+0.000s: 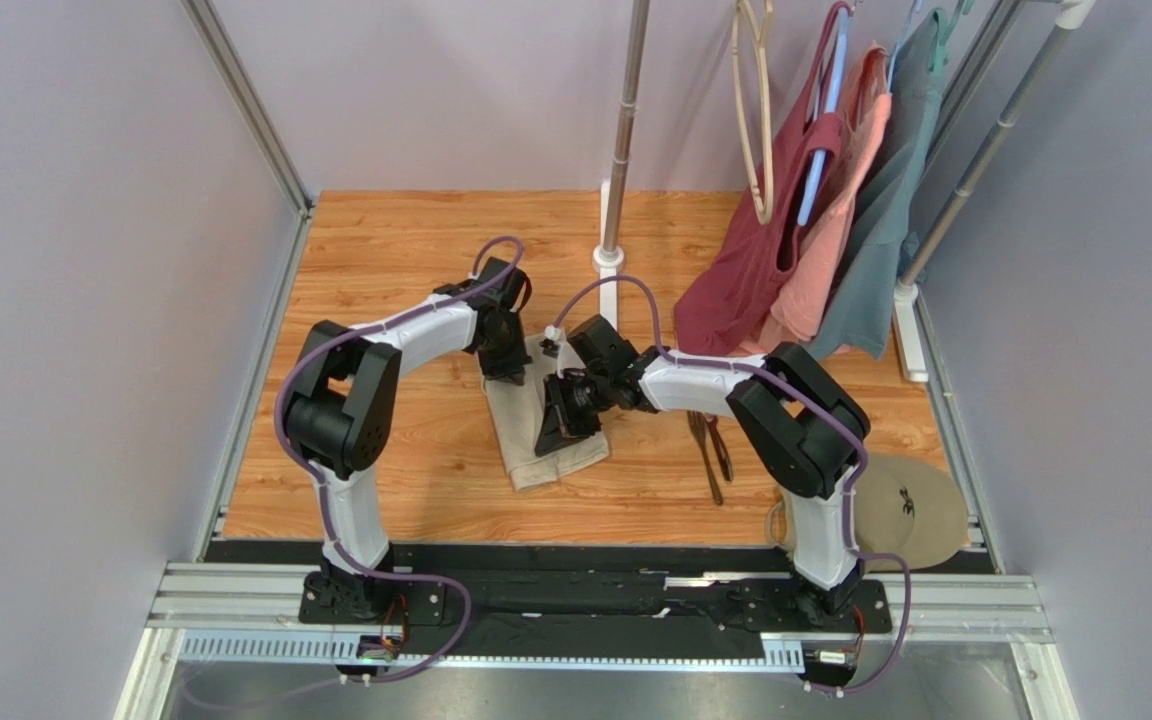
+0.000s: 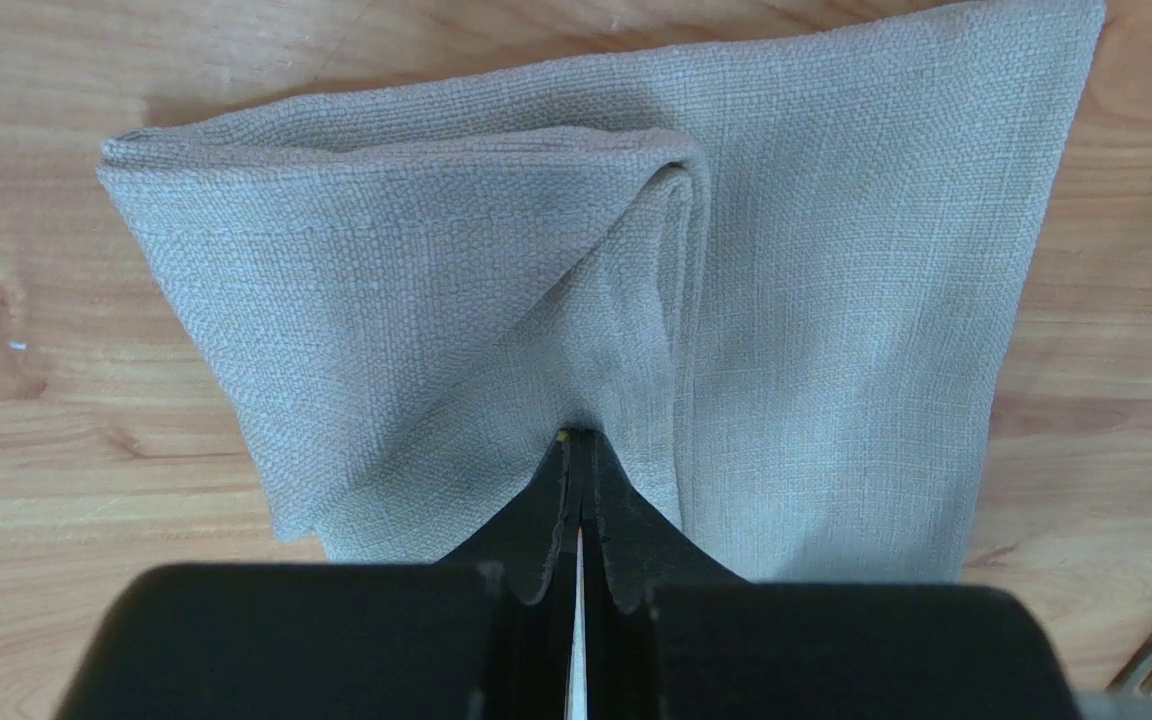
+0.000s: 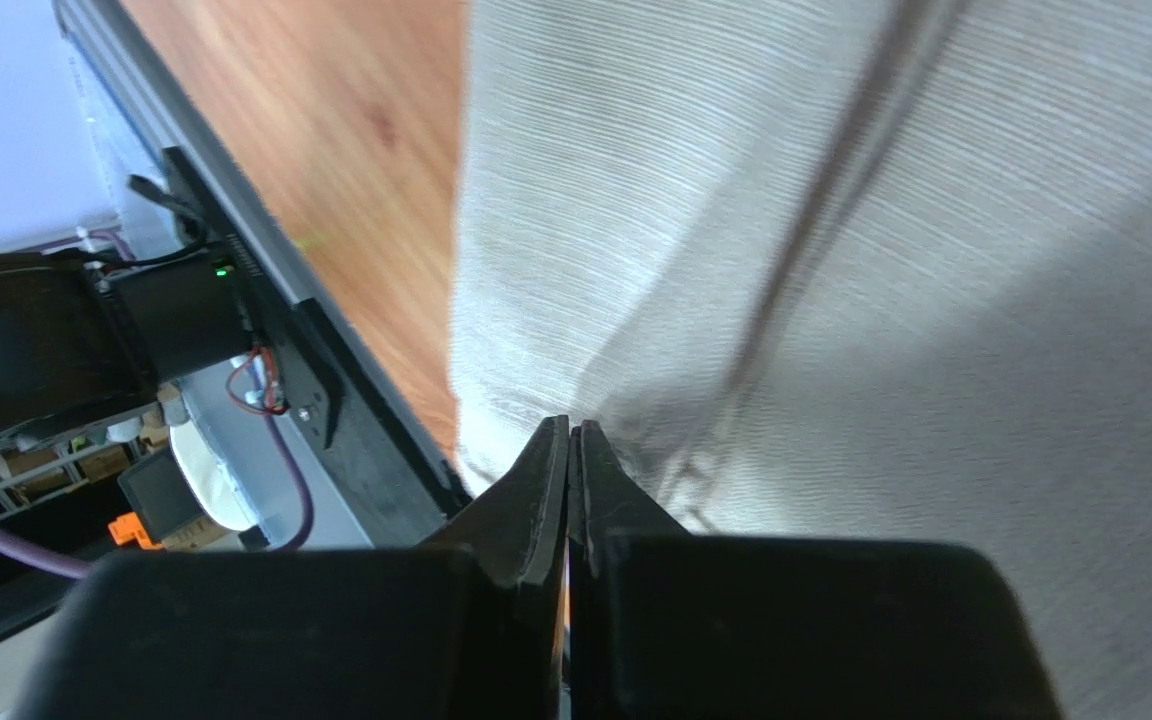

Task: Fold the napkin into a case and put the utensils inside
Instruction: Smooth out the 2/3-rectangle-folded napkin at the center of the board.

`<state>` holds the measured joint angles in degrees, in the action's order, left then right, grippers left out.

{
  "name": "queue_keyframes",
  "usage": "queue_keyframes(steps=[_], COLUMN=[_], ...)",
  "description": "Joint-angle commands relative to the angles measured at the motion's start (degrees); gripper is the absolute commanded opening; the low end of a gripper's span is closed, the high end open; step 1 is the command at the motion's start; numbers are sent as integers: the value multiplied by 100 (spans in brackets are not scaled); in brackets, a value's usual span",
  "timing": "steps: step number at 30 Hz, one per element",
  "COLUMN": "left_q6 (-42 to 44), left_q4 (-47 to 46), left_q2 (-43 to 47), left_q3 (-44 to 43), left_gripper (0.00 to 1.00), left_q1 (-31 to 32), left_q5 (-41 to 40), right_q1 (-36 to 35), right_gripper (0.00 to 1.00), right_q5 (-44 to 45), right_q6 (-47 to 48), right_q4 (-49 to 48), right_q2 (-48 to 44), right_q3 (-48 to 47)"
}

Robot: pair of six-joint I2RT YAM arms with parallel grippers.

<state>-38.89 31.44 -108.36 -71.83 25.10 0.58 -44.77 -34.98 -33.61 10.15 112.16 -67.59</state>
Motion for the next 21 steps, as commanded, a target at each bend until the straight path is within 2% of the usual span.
queue_keyframes(steps=[1,4,7,10,15,21], left_q6=[101,215,303,321,49,-338], left_q4=[-77,98,239,406,171,-454], left_q2=[-212,42,577,1175,1809,2187], left_q3=[-199,-296,-261,185,1047,2006], left_gripper=[0,2,11,14,3,0], left_q1=[-32,-32,-23,-32,-41,-6], left_q5=[-49,-40,135,144,538,856], right_q1=[74,65,83,100,205,522], right_gripper=[0,0,0,0,0,0], right_q5=[88,106,88,9,26,9], right_q6=[82,135,126,56,30,12], right_q4=[-277,-286,-268,-268,-145,-92], right_q2=[201,236,192,122,-115,130], right_q3=[219,264,220,133,-87,-946])
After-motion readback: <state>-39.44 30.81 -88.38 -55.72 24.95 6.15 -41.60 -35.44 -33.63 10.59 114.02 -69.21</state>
